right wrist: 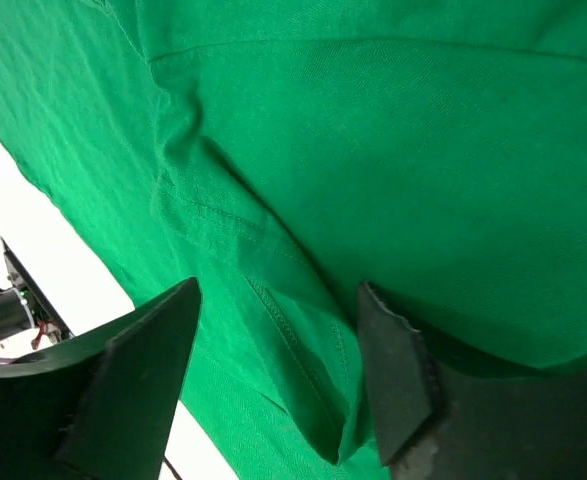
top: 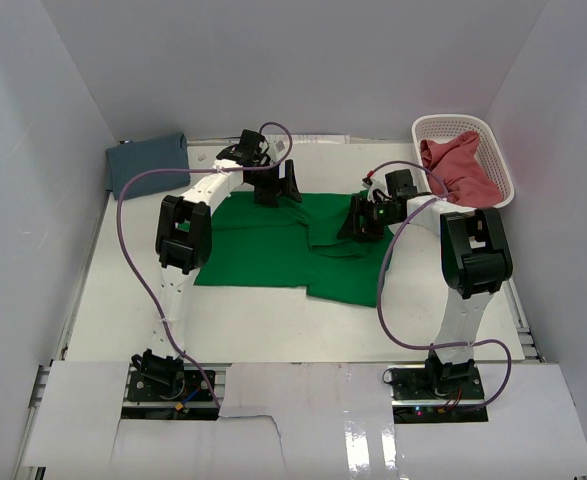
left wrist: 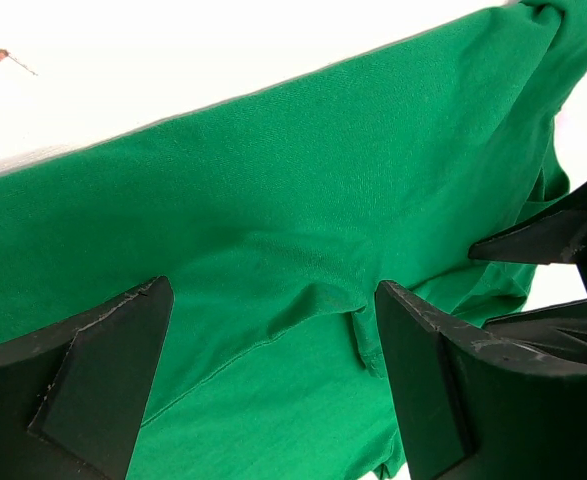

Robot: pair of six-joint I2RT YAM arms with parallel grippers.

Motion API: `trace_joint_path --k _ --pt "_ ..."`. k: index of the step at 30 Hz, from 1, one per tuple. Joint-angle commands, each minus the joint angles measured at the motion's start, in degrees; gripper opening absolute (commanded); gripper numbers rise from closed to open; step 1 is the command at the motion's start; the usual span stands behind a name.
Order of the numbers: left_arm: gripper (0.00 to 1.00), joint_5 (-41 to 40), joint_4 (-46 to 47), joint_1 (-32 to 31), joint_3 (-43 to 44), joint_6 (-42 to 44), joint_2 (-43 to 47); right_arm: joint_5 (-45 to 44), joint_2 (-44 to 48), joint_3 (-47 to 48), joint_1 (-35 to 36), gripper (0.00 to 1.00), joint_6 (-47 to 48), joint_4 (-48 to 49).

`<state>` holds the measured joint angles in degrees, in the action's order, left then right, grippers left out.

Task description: Fold and stack the t-shirts

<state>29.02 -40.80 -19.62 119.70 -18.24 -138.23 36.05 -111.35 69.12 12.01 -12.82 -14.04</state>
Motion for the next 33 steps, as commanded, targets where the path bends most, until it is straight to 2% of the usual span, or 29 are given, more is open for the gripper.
trace_joint_path --k 1,5,11,20,28,31,33 --pt "0.93 1.0 -0.4 0.2 0.3 0.8 3.0 1.8 -0.2 0.5 -0.2 0.68 0.8 -1.1" --pt "0.93 0.8 -0.6 0.2 0.2 1.1 3.0 4.8 0.3 -0.6 -0.2 0.64 -0.7 -1.7" --pt "0.93 1.0 -0.5 0.2 0.4 1.0 2.6 11.7 1.9 -2.5 -0.2 0.64 -3.2 -1.9" --pt "0.93 0.8 -0.7 0.2 0.1 1.3 3.0 8.1 4.5 -4.7 -0.3 0.67 -0.3 -4.2" --pt "0.93 1.0 -0.8 0.2 -0.2 1.2 3.2 20.9 3.9 -5.5 -0.8 0.66 -8.4 0.4" --pt "0.93 1.0 -0.7 0.2 -0.4 1.3 3.3 19.9 4.9 -5.3 -1.5 0.66 -9.9 2.6" --pt "0.93 1.0 -0.7 0.2 -0.6 1.3 3.4 15.3 5.8 -4.0 -2.2 0.67 -8.4 2.9"
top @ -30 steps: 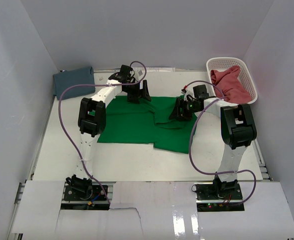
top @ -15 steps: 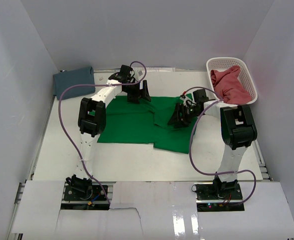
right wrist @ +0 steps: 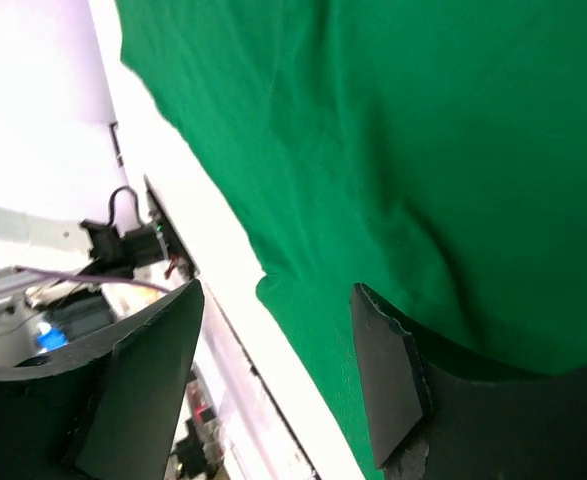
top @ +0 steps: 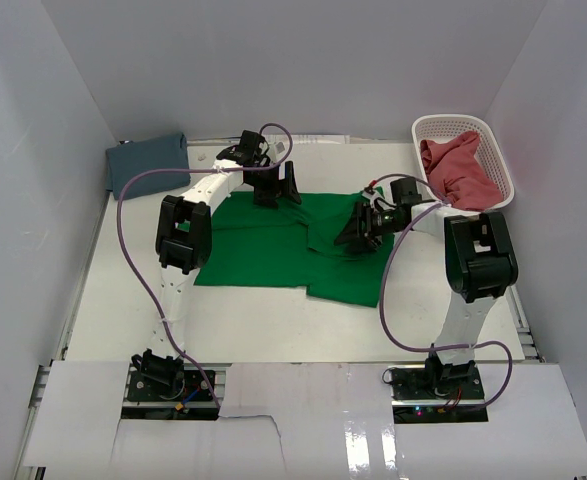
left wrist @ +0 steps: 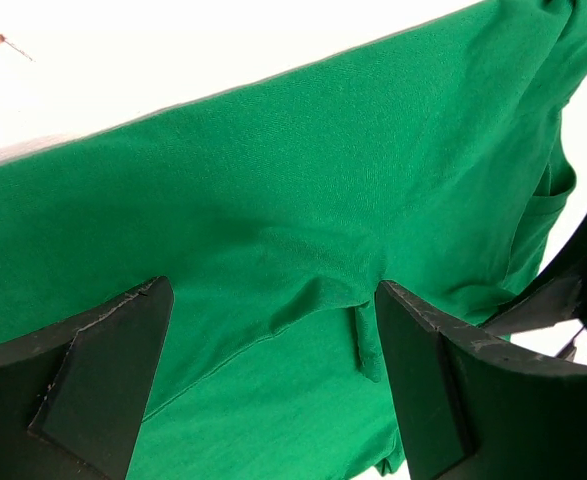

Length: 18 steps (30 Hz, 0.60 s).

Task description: Fold and stack the t-shirts

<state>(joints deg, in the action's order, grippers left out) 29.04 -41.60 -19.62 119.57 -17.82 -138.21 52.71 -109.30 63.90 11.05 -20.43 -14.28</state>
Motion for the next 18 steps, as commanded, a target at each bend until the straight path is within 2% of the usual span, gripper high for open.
trace_joint_path --k 1,3,6,12,16,18 --pt "0.93 0.8 0.1 0.2 -0.5 0.9 3.5 -3.4 3.8 1.9 -1.4 0.67 -0.1 3.0" --pt "0.93 0.7 0.1 0.2 -0.6 0.9 3.7 -9.4 3.3 4.5 -2.0 0.68 1.2 3.0" --pt "0.93 0.4 -0.1 0.2 -0.8 0.9 4.1 -17.5 0.8 8.9 -2.0 0.62 1.8 2.5" --pt "0.93 -0.1 0.0 0.2 -1.9 0.6 6.0 -23.8 -6.8 16.4 -2.1 0.38 1.7 2.2" --pt "0.93 -0.8 -0.1 0.5 -3.7 0.6 8.5 -28.1 -11.2 20.8 -2.3 0.08 0.9 2.4" --pt "0.93 -0.8 -0.1 1.2 -4.5 0.3 10.4 -29.8 -13.2 23.2 -2.6 0.08 0.2 2.5"
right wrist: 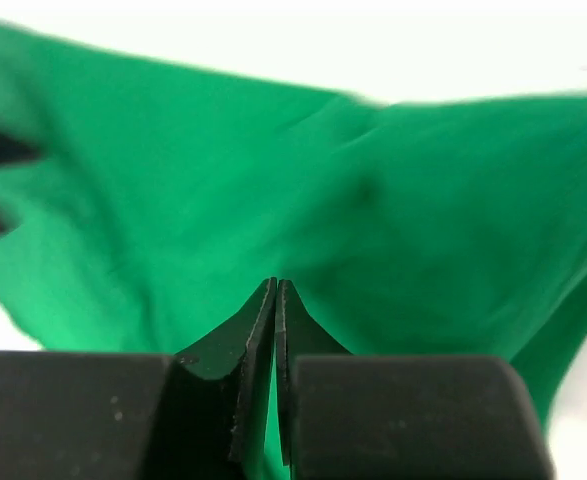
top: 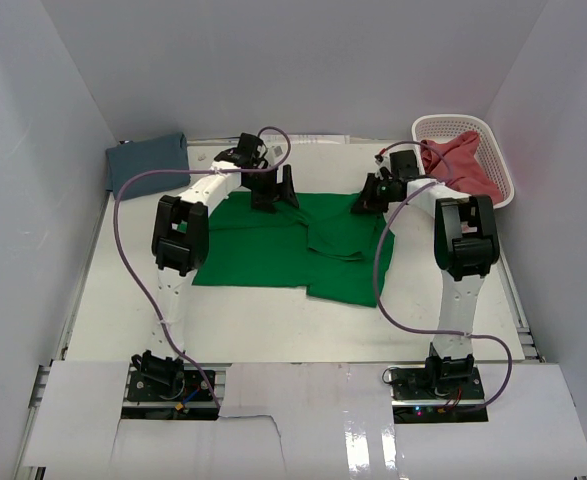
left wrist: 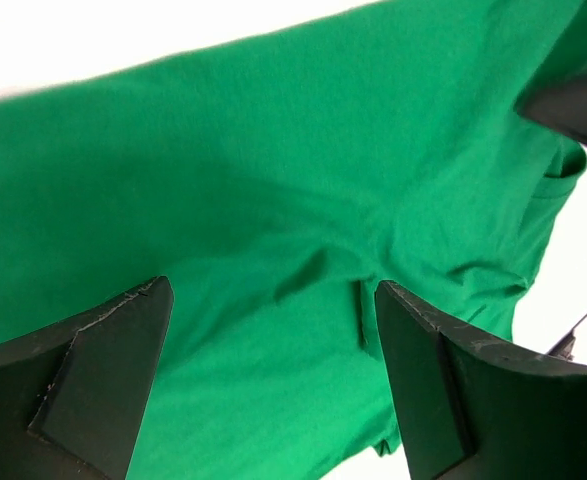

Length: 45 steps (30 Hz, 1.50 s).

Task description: Fold and stack the t-shirts

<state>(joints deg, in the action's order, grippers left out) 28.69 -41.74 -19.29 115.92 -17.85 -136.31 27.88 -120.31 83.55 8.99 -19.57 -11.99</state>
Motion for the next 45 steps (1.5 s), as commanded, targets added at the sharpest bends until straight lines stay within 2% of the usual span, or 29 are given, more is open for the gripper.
trace_joint_path --k 1,11,19,25,31,39,45 --pt "0.93 -0.6 0.0 1.3 -1.7 0.2 9.1 -5.9 -2.6 4.1 -0.6 0.08 -0.9 0.4" --pt "0.94 -1.3 -0.5 5.7 -5.1 1.3 12.4 -12.0 -3.6 5.2 -3.5 0.08 -2.1 3.8" --pt "0.94 -4.6 -0.5 6.6 -8.9 0.8 12.3 -12.1 -8.2 8.6 -6.1 0.08 -2.0 3.7" --pt "0.94 -8.3 0.4 9.7 -13.2 -0.2 13.0 -9.8 -10.6 11.4 -6.9 0.08 -2.6 3.6" --pt "0.94 -11.0 1.3 12.0 -15.6 -1.0 12.3 -13.3 -10.6 10.8 -7.2 0.08 -2.2 2.5" --pt "0.95 -12.7 4.6 14.7 -23.6 -1.7 11.5 -16.4 -9.3 8.7 -10.8 0.09 -3.8 1.4" --pt "0.95 -10.7 7.1 17.4 -27.8 -2.5 10.9 -17.4 -9.3 8.6 -11.5 0.09 -4.1 1.0"
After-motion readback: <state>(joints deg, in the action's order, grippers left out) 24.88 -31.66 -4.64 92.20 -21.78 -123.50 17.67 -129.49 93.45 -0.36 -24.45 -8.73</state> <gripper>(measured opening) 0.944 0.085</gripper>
